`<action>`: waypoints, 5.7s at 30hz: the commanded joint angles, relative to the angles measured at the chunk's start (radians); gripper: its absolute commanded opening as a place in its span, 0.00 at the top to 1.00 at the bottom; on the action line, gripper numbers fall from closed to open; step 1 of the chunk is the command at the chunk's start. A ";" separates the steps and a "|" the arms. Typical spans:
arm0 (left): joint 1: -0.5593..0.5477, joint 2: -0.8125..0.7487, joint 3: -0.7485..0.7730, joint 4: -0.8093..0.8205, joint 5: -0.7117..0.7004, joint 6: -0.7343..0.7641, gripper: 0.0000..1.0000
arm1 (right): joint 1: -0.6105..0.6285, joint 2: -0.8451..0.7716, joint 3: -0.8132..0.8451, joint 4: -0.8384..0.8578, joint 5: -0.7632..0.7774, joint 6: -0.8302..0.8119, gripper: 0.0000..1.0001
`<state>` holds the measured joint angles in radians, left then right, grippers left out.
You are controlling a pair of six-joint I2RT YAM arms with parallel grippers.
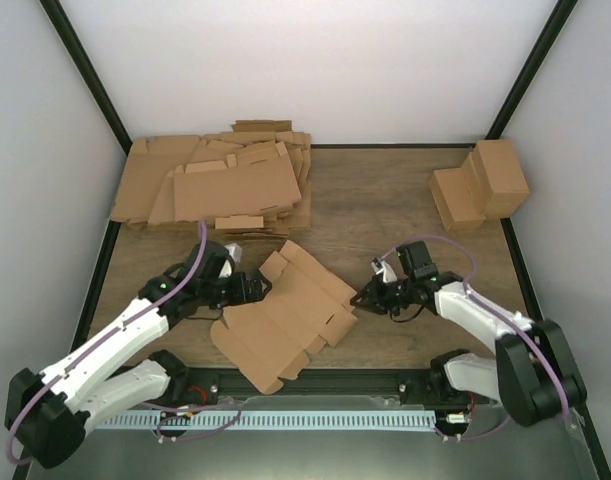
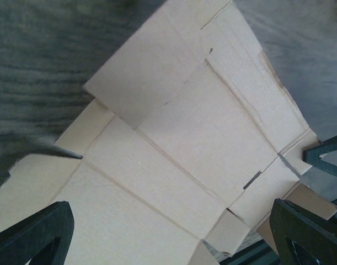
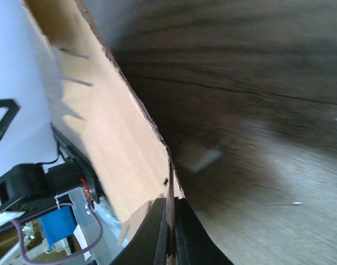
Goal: Fold the paper box
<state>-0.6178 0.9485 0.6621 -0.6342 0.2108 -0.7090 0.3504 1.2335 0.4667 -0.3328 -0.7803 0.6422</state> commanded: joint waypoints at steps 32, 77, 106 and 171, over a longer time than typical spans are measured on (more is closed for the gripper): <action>0.016 0.002 -0.314 0.459 0.155 -0.276 0.00 | 0.006 -0.536 0.073 -0.200 0.372 0.009 0.95; 0.013 0.209 -0.240 0.496 0.218 -0.256 0.03 | -0.022 0.180 0.163 -0.028 0.358 -0.136 0.01; 0.016 -0.056 -0.221 0.570 0.217 -0.417 0.39 | -0.022 0.058 0.138 -0.120 0.412 -0.097 0.02; 0.015 0.199 0.401 0.038 0.006 0.360 0.31 | 0.464 0.184 0.765 -0.525 0.914 -0.361 0.99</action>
<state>-0.6037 1.1191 1.0340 -0.5823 0.1871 -0.4873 0.7967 1.3857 1.1473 -0.7559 0.0154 0.3218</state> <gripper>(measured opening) 0.680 0.022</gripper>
